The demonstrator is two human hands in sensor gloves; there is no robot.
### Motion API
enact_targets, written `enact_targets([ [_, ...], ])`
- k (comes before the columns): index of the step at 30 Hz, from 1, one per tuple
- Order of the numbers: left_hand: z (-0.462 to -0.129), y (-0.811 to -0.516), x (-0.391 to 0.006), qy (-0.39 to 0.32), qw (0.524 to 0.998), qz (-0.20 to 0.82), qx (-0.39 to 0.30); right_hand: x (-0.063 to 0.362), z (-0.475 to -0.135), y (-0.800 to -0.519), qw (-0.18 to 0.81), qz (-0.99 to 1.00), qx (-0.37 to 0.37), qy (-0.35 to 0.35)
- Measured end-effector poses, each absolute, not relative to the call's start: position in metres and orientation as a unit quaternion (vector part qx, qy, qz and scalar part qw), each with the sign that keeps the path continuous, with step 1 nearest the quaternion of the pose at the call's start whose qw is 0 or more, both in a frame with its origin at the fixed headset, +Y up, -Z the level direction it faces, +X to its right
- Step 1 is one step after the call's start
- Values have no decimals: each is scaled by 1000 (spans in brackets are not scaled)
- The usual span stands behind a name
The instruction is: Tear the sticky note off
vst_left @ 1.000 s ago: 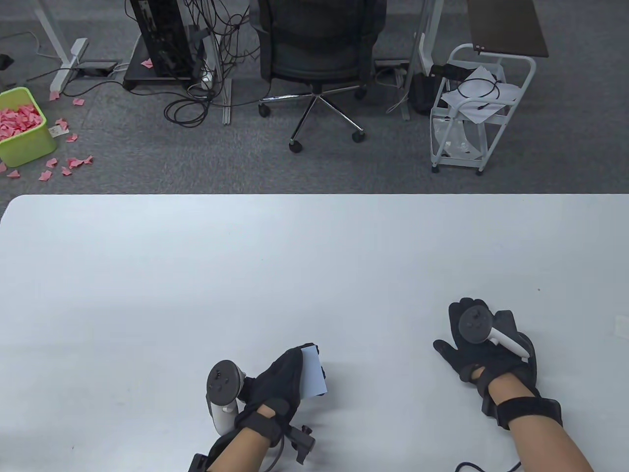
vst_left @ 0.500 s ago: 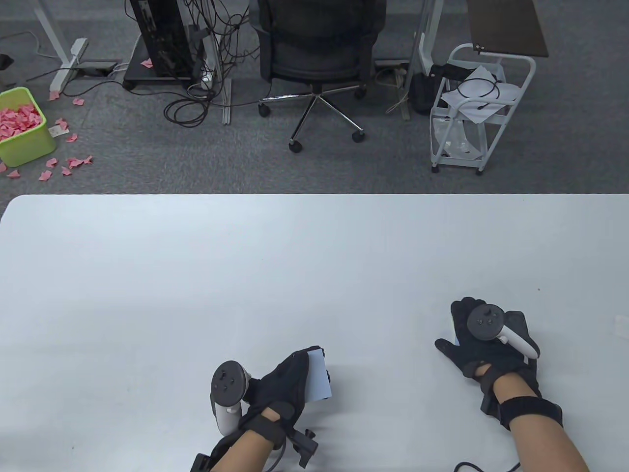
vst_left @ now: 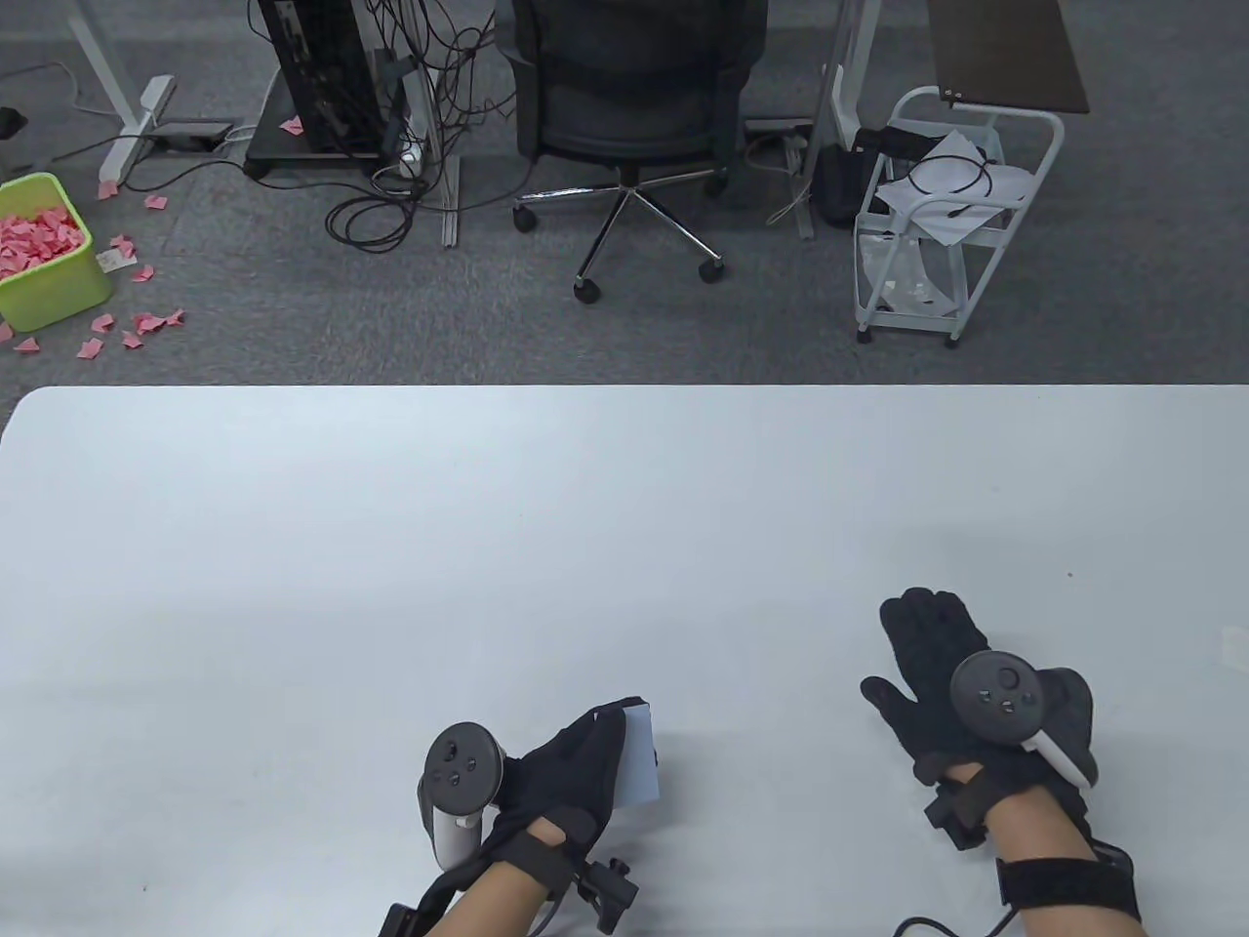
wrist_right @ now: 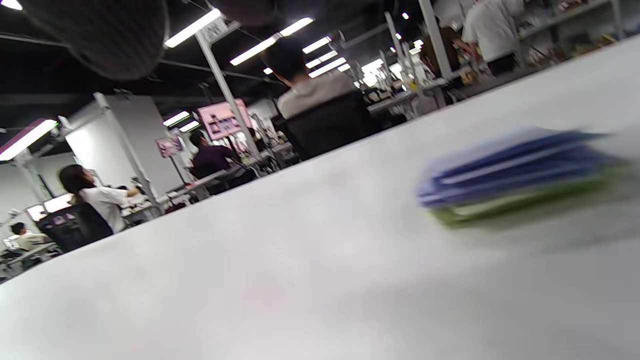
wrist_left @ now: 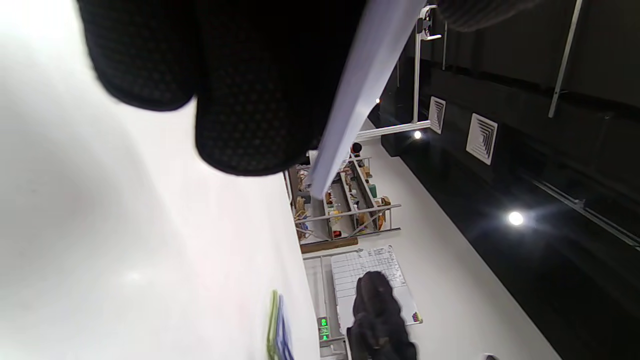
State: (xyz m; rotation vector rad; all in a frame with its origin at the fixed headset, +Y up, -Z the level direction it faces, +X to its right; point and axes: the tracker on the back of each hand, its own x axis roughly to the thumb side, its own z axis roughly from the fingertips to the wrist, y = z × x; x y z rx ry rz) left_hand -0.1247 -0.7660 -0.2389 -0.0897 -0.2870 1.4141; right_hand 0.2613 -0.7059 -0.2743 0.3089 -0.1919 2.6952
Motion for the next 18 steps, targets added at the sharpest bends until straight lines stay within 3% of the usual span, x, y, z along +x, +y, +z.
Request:
enact_targets([
  [5, -238, -772, -124, -116, 756, 642, -49, 224, -258, -719, 216, 955, 180, -88],
  [9, -240, -772, -128, -111, 787, 605, -42, 208, -249, -728, 209, 949, 222, -77],
  [18, -246, -765, -129, -83, 845, 528, -17, 205, -245, -735, 208, 946, 246, -40],
])
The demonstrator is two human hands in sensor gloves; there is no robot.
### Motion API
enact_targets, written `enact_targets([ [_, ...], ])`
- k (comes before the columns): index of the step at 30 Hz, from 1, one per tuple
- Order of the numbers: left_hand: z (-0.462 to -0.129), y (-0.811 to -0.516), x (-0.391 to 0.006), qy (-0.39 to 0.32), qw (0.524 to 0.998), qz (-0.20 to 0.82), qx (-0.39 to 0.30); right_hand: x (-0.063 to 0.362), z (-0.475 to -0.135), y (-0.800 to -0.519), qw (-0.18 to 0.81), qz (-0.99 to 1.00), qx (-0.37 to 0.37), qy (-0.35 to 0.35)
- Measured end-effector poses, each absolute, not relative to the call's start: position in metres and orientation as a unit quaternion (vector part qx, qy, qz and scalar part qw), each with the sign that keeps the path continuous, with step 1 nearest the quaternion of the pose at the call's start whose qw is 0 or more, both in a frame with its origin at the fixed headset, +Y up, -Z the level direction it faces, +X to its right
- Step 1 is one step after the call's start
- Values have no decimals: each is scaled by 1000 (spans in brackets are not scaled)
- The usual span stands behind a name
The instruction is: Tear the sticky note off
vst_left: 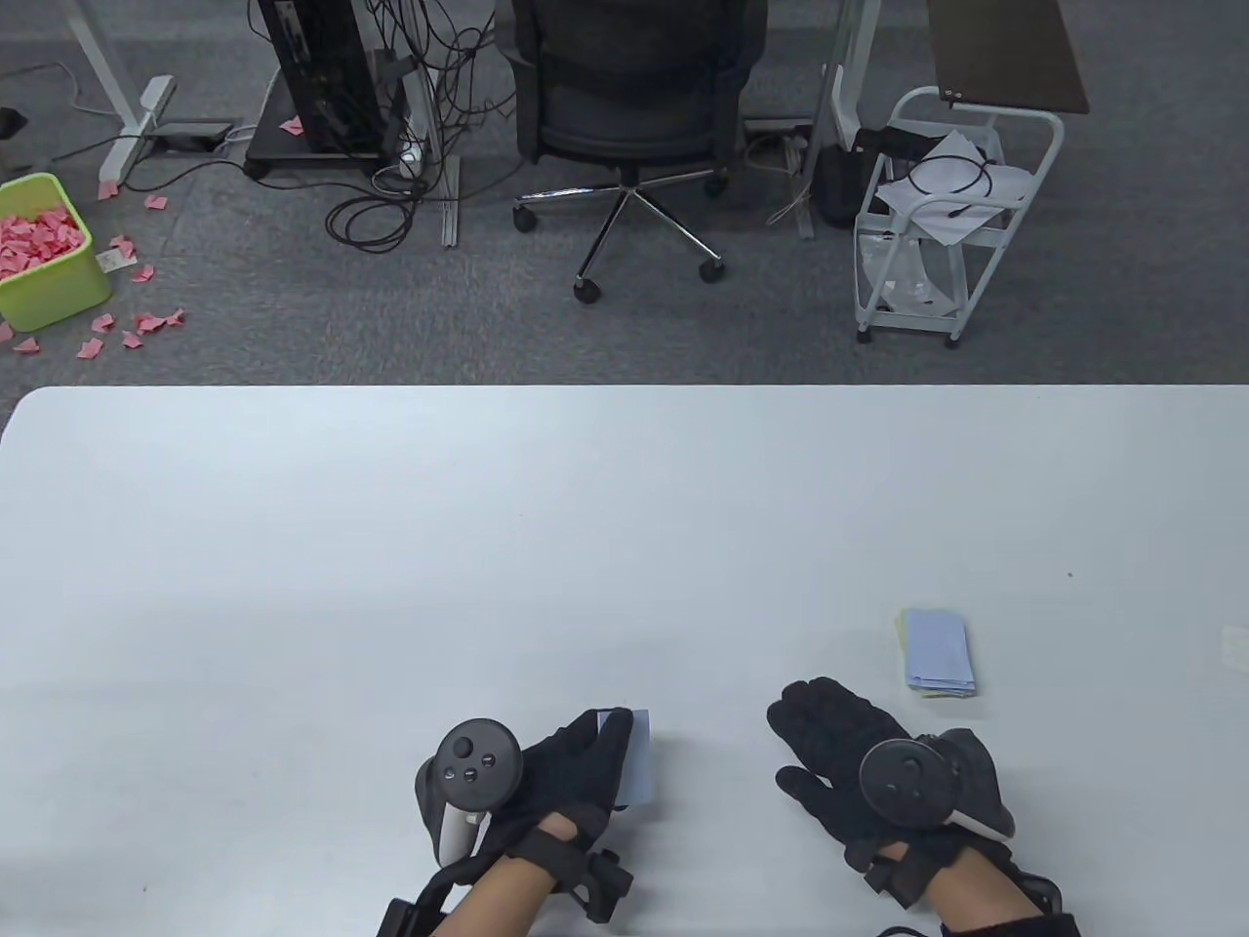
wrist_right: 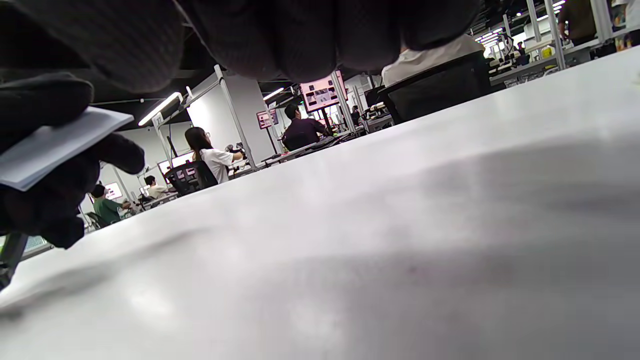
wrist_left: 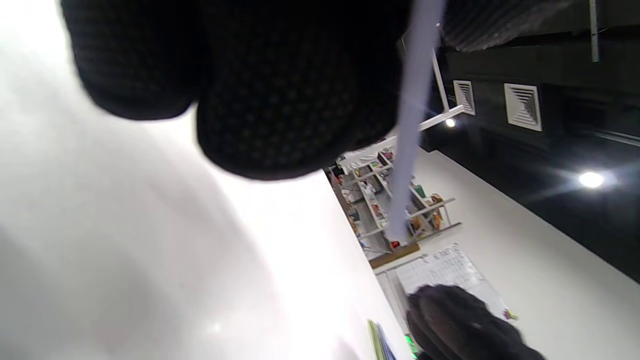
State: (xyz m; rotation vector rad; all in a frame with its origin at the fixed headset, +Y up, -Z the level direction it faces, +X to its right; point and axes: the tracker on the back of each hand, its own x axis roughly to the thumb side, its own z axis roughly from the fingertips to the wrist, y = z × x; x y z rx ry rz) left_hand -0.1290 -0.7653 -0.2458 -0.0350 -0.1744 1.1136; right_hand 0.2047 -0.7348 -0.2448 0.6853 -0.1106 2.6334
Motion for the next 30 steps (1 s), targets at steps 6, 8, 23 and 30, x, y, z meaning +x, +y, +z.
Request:
enact_targets([
  [6, -266, -771, -116, -32, 863, 501, -58, 212, -247, -735, 223, 945, 239, -29],
  [8, -274, -772, -107, -24, 873, 481, -71, 213, -248, -735, 231, 943, 237, -26],
  [23, -274, -764, -91, -74, 918, 369, -126, 216, -251, -735, 253, 937, 239, -12],
  [30, -243, -728, -113, -215, 939, 269, 6, 213, -245, -732, 245, 937, 250, -18],
])
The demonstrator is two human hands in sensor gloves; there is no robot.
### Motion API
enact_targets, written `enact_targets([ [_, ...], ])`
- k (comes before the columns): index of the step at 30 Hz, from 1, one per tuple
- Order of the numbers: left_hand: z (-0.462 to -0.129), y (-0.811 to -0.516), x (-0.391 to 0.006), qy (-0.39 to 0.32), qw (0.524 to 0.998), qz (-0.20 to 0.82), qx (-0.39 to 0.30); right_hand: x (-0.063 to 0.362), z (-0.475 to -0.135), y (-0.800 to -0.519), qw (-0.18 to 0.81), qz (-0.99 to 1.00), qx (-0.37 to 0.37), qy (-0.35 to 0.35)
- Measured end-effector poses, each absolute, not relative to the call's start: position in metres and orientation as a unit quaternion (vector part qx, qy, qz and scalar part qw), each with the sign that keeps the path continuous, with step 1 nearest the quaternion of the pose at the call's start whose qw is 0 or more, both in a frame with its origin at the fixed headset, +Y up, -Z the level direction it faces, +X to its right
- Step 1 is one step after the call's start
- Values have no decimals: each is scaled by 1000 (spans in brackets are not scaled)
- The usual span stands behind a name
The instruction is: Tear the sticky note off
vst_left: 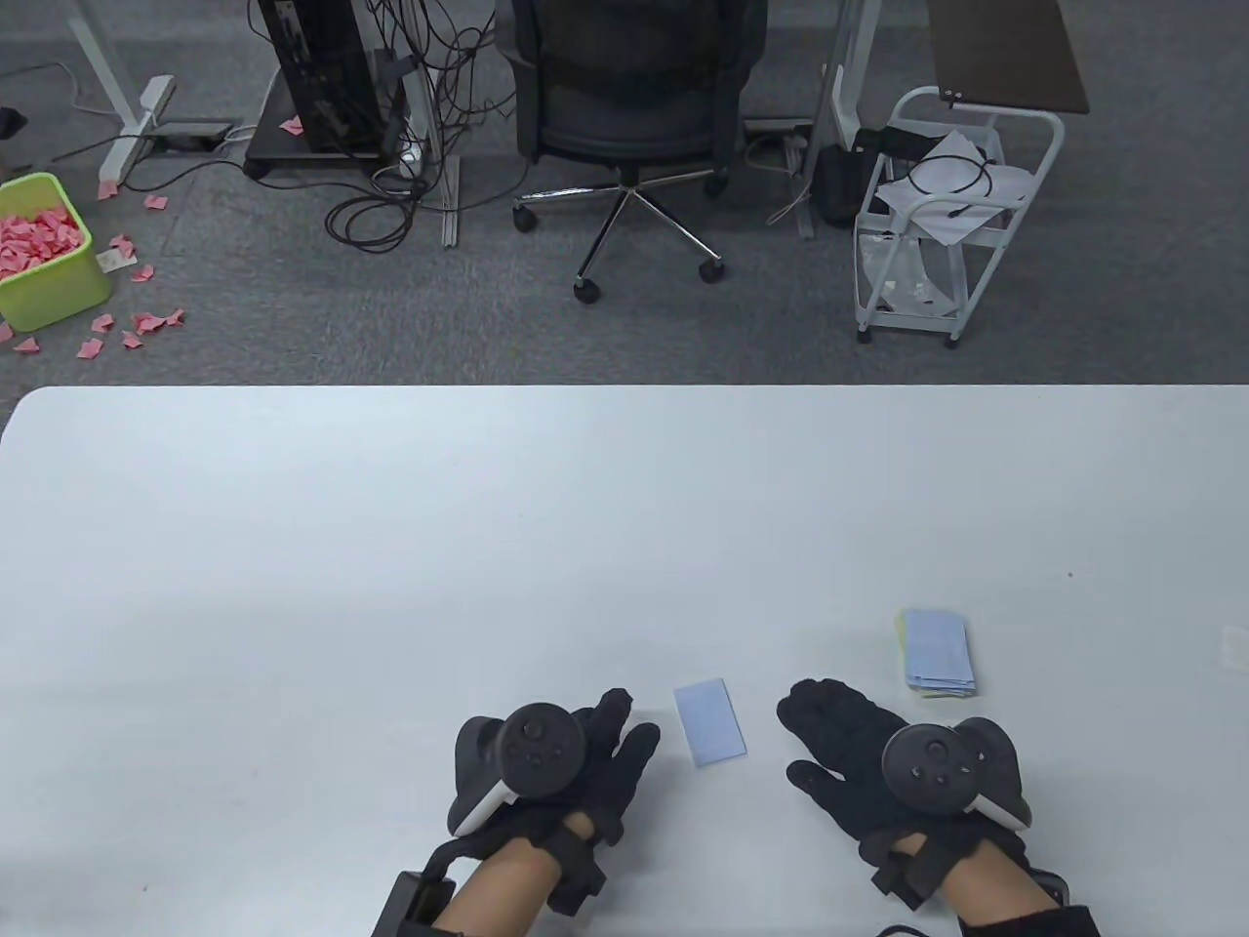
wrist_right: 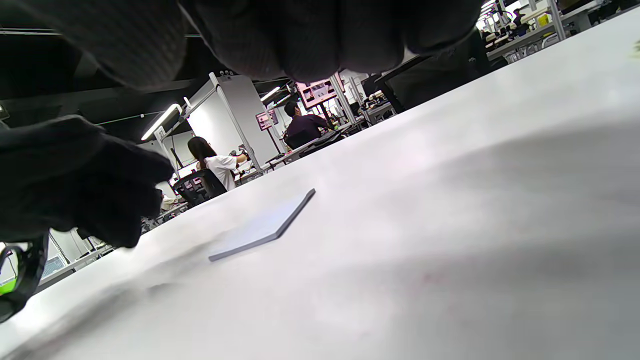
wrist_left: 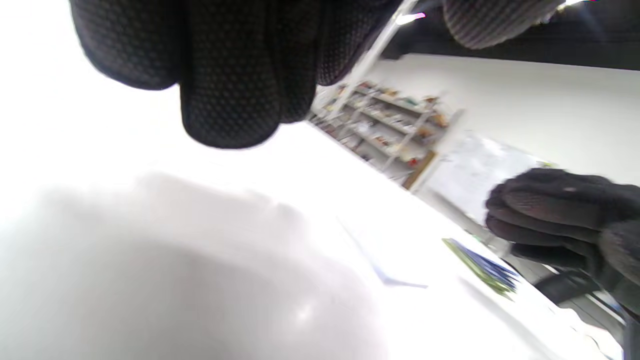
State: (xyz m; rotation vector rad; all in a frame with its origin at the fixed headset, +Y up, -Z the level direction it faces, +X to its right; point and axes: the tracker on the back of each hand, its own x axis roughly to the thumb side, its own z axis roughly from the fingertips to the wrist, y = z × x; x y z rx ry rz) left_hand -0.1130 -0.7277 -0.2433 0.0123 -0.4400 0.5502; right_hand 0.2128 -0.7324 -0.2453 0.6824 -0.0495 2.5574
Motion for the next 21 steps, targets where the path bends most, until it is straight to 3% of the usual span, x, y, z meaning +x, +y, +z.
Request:
enact_targets([
  [4, -226, -717, -115, -288, 932, 205, 83, 211, -244, -733, 241, 936, 255, -20],
  [11, -211, -711, -117, -340, 929, 104, 103, 205, -242, -732, 238, 933, 270, -23],
  [21, -209, -709, -122, -346, 919, 152, 111, 203, -238, -732, 239, 929, 282, -19],
])
